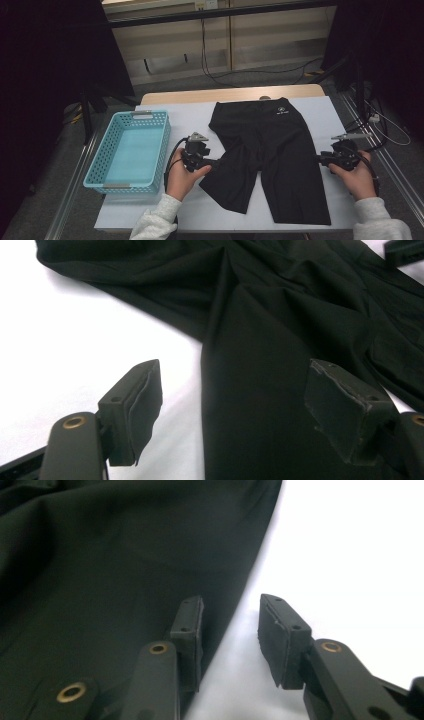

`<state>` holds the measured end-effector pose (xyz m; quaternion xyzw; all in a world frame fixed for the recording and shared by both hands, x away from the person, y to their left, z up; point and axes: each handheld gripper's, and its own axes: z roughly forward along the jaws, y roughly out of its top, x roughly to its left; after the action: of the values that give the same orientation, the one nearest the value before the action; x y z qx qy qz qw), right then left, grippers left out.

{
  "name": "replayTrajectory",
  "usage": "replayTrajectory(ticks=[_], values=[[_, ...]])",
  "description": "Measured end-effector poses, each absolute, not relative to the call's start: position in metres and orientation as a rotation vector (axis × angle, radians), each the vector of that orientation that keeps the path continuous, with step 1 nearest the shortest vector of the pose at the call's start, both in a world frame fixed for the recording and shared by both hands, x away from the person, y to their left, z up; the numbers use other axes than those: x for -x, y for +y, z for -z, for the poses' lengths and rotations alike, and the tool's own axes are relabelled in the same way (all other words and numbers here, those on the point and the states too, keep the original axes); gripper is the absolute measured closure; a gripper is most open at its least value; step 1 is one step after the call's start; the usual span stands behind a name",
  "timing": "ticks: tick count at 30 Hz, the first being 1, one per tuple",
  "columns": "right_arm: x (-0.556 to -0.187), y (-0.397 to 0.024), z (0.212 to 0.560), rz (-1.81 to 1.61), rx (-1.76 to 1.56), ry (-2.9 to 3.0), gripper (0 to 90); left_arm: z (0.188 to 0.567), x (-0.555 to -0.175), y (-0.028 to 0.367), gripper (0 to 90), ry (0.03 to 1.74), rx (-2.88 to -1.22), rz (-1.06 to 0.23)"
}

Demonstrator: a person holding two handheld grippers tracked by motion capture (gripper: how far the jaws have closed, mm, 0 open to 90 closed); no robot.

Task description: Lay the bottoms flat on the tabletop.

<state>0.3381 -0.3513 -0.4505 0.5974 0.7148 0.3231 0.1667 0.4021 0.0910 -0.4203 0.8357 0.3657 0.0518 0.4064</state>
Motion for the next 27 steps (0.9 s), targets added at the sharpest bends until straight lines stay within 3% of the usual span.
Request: replayTrajectory(ticks=[4,12,27], values=[[-0.323,-0.343,0.451,-0.944,-1.686,2.05,66.8,0.42,-0.402,0.092,23.8,0.923,-2.113,-0.138],[-0.303,-0.338,0.453,-0.994,-1.725,2.046,87.8,0.421,-0.398,0.091,23.0,0.921,-2.119,-0.142],[-0.297,-0.361,0.448,-0.893,-1.721,2.035,89.2,0.425,-0.395,0.095,21.4,0.957,-2.121,-0.159]])
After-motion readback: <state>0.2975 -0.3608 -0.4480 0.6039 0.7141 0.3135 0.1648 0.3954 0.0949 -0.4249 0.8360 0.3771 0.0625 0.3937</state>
